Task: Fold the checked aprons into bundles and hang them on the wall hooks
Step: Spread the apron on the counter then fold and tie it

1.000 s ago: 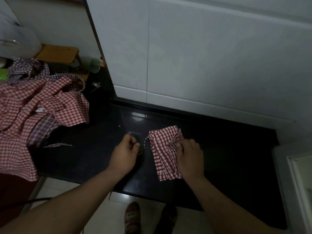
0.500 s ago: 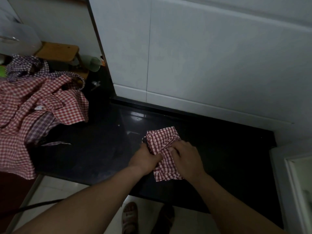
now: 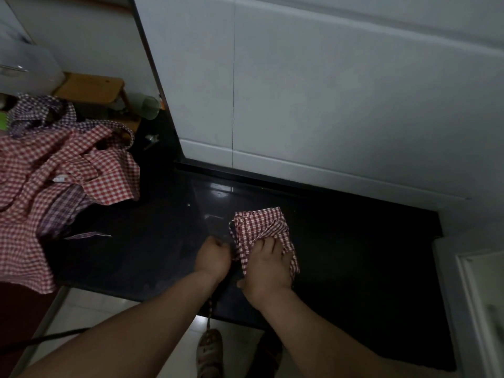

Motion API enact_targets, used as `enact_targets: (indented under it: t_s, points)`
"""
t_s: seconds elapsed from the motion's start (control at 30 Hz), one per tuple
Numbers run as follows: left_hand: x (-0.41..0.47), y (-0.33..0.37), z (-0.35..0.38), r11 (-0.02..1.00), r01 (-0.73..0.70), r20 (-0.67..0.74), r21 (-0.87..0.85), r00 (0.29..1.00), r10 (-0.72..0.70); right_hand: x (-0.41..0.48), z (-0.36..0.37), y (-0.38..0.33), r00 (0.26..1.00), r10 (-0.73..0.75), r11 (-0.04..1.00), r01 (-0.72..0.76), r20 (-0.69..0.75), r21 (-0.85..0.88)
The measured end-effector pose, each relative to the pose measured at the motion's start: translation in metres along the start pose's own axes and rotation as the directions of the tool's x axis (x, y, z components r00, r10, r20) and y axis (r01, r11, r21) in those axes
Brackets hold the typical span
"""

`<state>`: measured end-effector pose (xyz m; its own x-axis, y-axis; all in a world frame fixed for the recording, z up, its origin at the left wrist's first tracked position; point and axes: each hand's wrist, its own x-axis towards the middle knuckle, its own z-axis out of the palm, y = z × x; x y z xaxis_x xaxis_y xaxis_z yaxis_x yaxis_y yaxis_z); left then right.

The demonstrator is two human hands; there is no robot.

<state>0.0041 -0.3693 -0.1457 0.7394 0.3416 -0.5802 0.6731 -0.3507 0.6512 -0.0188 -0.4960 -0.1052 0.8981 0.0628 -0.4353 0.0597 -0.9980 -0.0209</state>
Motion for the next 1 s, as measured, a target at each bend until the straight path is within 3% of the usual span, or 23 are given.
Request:
enact_targets:
  t_s: [0.07, 0.17, 0.23, 0.3, 0.4, 0.5, 0.57, 0.67, 0.73, 0.8, 0.9, 1.0]
  points:
    - [0.003, -0.003, -0.003, 0.999, -0.036, 0.057, 0.0, 0.998, 0.036, 0.003, 0.001, 0.003, 0.996, -0.013, 1.0, 0.013, -0.092, -0.003]
    - [0.002, -0.005, -0.008, 0.995, -0.1, 0.167, -0.026, 0.981, 0.103, 0.013, -0.009, 0.033, 0.982, -0.031, 0.957, 0.082, -0.184, 0.277]
    - [-0.008, -0.003, -0.009, 0.986, -0.163, 0.265, -0.042, 0.95, 0.168, 0.02, -0.029, 0.054, 0.983, 0.047, 0.814, 0.064, -0.176, 0.577]
    - [-0.021, -0.001, -0.006, 0.974, -0.206, 0.372, -0.096, 0.9, 0.227, 0.026, -0.055, 0.068, 0.991, 0.116, 0.579, -0.015, -0.064, 0.815]
    - [-0.038, 0.002, 0.001, 0.96, -0.247, 0.542, -0.131, 0.793, 0.278, 0.029, -0.083, 0.084, 0.997, 0.022, 0.359, -0.081, 0.078, 0.93]
    - [-0.041, 0.009, -0.002, 0.93, -0.367, 0.693, 0.025, 0.676, 0.248, 0.026, -0.09, 0.093, 0.968, -0.174, 0.235, -0.138, 0.181, 0.962]
    - [-0.038, 0.02, -0.013, 0.863, -0.475, 0.74, 0.172, 0.64, 0.205, 0.023, -0.093, 0.097, 0.913, -0.312, 0.272, -0.178, 0.261, 0.946]
    - [-0.025, 0.041, -0.035, 0.721, -0.556, 0.727, 0.413, 0.678, 0.107, 0.018, -0.106, 0.1, 0.811, -0.447, 0.515, -0.111, 0.377, 0.85]
    - [-0.011, 0.053, -0.047, 0.701, -0.563, 0.708, 0.437, 0.697, 0.118, 0.017, -0.115, 0.096, 0.764, -0.486, 0.71, 0.062, 0.425, 0.701]
    - [0.01, 0.057, -0.049, 0.623, -0.661, 0.753, 0.417, 0.636, 0.171, 0.014, -0.118, 0.086, 0.736, -0.517, 0.821, 0.282, 0.436, 0.497]
    - [0.03, 0.068, -0.05, 0.592, -0.654, 0.755, 0.472, 0.646, 0.112, 0.011, -0.099, 0.072, 0.691, -0.625, 0.78, 0.576, 0.364, 0.247]
    - [0.034, 0.085, -0.049, 0.618, -0.634, 0.734, 0.465, 0.666, 0.132, 0.013, -0.065, 0.07, 0.669, -0.732, 0.669, 0.741, 0.124, -0.049]
